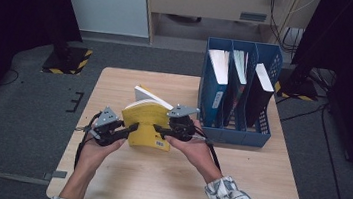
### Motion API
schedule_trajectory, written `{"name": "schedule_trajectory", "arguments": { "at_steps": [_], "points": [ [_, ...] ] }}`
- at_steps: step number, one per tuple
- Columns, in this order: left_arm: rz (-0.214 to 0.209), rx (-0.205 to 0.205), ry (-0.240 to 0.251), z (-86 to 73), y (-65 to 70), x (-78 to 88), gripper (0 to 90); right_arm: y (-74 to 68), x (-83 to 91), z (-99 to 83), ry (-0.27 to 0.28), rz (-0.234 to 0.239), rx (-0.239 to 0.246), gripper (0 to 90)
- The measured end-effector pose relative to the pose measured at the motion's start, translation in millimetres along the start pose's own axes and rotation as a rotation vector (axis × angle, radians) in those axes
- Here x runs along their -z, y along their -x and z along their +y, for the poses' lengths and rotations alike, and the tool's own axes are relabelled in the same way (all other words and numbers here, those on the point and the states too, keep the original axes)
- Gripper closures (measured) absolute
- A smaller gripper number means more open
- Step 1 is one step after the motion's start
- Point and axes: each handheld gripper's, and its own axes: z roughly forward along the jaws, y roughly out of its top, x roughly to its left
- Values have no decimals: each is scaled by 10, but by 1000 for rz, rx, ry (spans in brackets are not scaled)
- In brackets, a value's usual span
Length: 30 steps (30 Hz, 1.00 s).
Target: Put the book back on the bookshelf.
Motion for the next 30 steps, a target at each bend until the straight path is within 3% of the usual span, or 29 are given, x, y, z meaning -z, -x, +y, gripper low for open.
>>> {"name": "schedule_trajectory", "arguments": {
  "at_steps": [5, 6, 14, 18, 24, 28, 30],
  "points": [
    [35, 14, 15, -102, 21, 31, 584, -48, 44, -32, 10, 21, 2, 499],
    [42, 33, 13, -147, 0, 28, 553, -78, 60, -35, 12, 30, 6, 472],
    [61, 63, 11, -249, -59, 63, 501, -89, 87, -16, 17, 63, 13, 435],
    [84, 60, -19, -338, -78, 104, 445, -76, 115, 26, 31, 81, 17, 425],
    [139, 84, -90, -572, -89, 109, 276, -74, 136, 133, 44, 90, 29, 456],
    [154, 94, -100, -599, -112, 106, 216, -69, 140, 179, 52, 91, 28, 468],
    [169, 94, -130, -624, -128, 72, 173, -52, 141, 232, 62, 100, 17, 478]
  ]
}}
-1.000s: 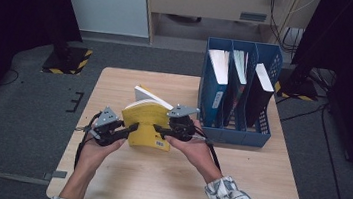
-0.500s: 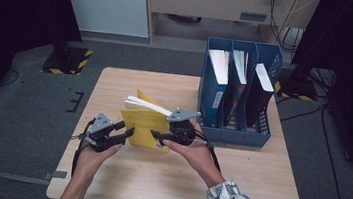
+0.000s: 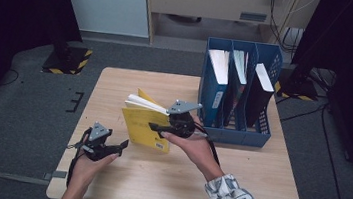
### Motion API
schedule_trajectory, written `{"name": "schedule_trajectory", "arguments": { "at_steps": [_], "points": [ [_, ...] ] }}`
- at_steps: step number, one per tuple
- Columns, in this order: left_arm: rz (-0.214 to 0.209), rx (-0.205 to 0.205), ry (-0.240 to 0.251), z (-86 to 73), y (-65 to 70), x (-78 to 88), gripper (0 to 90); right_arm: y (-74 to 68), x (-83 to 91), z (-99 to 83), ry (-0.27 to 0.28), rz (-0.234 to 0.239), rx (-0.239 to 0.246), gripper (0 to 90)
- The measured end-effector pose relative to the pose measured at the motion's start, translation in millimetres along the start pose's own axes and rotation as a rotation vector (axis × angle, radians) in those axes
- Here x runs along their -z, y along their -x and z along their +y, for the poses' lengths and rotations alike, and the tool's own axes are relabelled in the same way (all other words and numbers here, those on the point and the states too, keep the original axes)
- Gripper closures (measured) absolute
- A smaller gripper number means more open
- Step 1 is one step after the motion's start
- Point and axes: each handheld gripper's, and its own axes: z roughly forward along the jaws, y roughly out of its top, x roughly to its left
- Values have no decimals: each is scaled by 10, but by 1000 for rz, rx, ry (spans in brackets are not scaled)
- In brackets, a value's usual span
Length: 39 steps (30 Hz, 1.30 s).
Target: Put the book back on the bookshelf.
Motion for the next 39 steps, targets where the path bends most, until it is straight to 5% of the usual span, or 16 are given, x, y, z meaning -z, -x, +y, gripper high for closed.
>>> {"name": "schedule_trajectory", "arguments": {
  "at_steps": [3, 15, 29, 39],
  "points": [
    [2, 0, -38, -23, -10, -47, 156, 11, -9, 32, 8, 8, -10, 485],
    [13, -3, -67, -55, -38, -75, 118, 90, -66, 119, 53, 59, -72, 501],
    [-11, -18, -90, -74, -43, -89, 98, 103, -151, 135, 49, 36, -59, 555],
    [-15, -19, -101, -80, -30, -98, 106, 127, -152, 137, 47, 22, -54, 712]
  ]
}}
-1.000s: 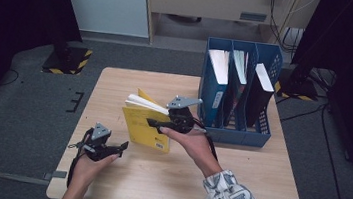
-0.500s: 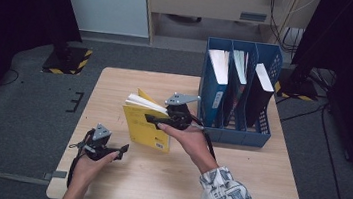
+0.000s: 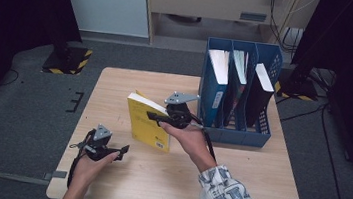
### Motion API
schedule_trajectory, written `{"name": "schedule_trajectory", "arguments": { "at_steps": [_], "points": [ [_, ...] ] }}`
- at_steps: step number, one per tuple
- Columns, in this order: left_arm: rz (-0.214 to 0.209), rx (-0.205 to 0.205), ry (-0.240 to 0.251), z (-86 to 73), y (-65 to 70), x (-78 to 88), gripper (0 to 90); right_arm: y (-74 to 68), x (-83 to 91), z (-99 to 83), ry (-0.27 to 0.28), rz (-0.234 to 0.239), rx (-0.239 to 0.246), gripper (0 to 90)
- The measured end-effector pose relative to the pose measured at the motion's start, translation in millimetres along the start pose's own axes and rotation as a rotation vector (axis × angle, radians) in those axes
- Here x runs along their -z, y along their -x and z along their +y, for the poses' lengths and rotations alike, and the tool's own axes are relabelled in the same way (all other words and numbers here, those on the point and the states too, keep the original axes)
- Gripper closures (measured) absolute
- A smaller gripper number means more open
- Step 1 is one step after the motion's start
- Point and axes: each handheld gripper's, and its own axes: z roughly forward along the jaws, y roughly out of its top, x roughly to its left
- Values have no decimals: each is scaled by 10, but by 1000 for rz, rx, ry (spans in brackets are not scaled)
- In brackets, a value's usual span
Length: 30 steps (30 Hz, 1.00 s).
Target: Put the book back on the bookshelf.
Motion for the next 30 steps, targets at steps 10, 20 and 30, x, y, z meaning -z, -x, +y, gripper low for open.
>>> {"name": "schedule_trajectory", "arguments": {
  "at_steps": [10, 20, 30],
  "points": [
    [0, 9, 4, -8, -21, 3, 103, 22, 6, -1, 7, -16, -10, 742],
    [4, 17, 1, -17, -41, 4, 100, 81, 30, -22, 34, -30, -86, 750],
    [13, 31, -11, -38, -89, 3, 94, 101, 73, -1, 51, -9, -151, 750]
  ]
}}
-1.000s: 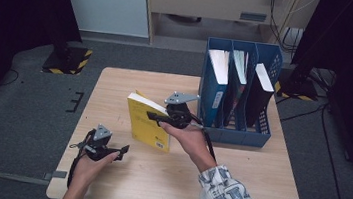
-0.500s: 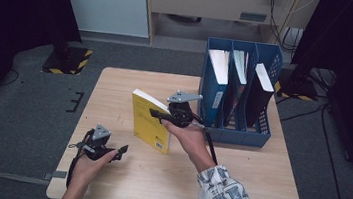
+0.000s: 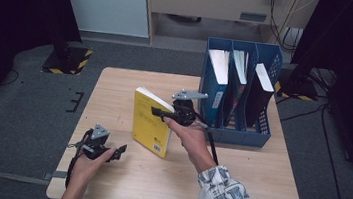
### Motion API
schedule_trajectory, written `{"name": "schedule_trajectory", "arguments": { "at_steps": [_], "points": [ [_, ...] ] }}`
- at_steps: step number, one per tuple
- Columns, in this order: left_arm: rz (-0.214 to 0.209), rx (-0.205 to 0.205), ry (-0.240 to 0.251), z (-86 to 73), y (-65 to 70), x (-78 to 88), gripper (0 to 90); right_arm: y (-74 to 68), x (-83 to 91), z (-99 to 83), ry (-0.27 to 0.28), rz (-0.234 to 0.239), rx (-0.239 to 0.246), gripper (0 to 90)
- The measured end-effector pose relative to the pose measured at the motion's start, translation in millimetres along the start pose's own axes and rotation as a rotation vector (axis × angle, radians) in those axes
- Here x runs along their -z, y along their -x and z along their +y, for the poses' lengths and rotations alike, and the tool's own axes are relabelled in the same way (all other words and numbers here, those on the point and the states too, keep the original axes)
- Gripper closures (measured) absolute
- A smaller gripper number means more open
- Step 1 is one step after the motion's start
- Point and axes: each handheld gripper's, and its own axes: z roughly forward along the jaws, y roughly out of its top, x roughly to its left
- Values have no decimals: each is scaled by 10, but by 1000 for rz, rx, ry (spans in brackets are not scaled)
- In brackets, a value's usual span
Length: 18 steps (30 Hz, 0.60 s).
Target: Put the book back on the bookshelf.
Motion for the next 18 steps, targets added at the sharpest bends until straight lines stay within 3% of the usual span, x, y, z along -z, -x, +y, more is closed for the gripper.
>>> {"name": "schedule_trajectory", "arguments": {
  "at_steps": [10, 18],
  "points": [
    [8, 13, -1, -15, -56, 7, 85, -2, 110, 21, 8, -22, -18, 749],
    [21, 20, -30, -38, -107, -11, 76, 16, 238, 34, 14, -46, -25, 749]
  ]
}}
